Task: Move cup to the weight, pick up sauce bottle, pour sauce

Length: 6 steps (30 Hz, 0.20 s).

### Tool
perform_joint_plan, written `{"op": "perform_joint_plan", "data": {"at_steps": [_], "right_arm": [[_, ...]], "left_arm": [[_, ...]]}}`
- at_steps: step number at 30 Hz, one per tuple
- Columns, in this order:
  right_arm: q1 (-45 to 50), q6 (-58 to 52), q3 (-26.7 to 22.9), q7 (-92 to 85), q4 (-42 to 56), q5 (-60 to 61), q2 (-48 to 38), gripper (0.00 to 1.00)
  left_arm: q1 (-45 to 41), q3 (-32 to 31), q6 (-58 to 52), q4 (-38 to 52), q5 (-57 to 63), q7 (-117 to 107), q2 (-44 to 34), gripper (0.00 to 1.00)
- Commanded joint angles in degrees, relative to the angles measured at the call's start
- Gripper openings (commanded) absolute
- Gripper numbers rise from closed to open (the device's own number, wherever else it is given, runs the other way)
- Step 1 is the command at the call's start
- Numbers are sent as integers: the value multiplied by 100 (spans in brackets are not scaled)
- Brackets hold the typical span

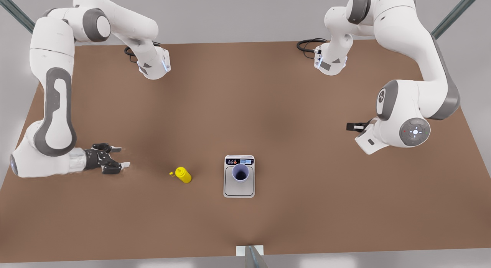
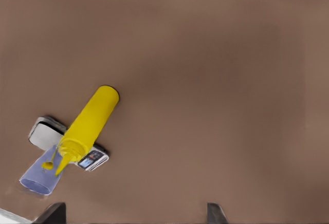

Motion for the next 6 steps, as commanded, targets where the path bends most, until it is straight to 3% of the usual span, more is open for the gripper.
{"op": "perform_joint_plan", "data": {"at_steps": [1, 2, 3, 6], "right_arm": [[235, -159, -224, -499, 146, -352, -246, 100], [885, -248, -769, -1264, 270, -941, -827, 100], [1369, -239, -999, -1494, 270, -1047, -1126, 100], [1572, 552, -533, -1494, -2, -1390, -1249, 100]], "left_arm": [[-2, -4, 0, 39, -40, -9, -11, 100], [-2, -30, 9, 171, -102, -18, -116, 100], [-2, -30, 44, 311, -119, -79, -195, 100], [-37, -4, 97, 523, -111, -27, -345, 100]]}}
